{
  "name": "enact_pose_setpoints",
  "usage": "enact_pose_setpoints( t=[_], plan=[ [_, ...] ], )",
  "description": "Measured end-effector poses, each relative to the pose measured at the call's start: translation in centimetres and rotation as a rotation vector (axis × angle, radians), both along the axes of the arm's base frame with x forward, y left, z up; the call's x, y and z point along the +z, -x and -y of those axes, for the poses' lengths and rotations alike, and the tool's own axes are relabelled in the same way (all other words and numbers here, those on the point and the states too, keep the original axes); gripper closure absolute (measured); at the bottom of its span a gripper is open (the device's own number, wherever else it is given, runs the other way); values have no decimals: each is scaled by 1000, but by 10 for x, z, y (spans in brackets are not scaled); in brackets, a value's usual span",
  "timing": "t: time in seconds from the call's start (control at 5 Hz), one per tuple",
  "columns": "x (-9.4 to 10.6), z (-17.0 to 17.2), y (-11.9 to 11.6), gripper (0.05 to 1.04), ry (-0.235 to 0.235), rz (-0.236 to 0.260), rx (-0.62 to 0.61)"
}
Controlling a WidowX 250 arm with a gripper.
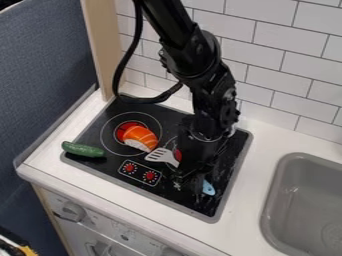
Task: Moved the white spatula to the left burner
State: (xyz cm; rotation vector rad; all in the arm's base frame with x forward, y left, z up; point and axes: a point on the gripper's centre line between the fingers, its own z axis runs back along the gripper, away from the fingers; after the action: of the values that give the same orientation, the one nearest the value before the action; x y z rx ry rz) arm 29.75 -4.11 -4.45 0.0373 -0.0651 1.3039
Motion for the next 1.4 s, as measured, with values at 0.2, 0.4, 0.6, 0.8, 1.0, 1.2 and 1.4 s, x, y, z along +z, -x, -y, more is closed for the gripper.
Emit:
enact_pose_setpoints(
  t=[0.2, 0.4, 0.6, 0.8, 1.0, 1.2, 1.4],
  plan=[
    [-6, -6, -2, 757, -5, -21, 27],
    [-4, -15, -10, 757, -14, -13, 65],
    [0, -23, -19, 757, -22, 0, 94],
    [-1, -29, -26, 757, -32, 4, 118],
    [-2, -38, -32, 757, -45, 6, 149],
    [-5, -45, -34, 757, -60, -1, 172],
    [-4, -54, -36, 757, -82, -2, 196]
  ],
)
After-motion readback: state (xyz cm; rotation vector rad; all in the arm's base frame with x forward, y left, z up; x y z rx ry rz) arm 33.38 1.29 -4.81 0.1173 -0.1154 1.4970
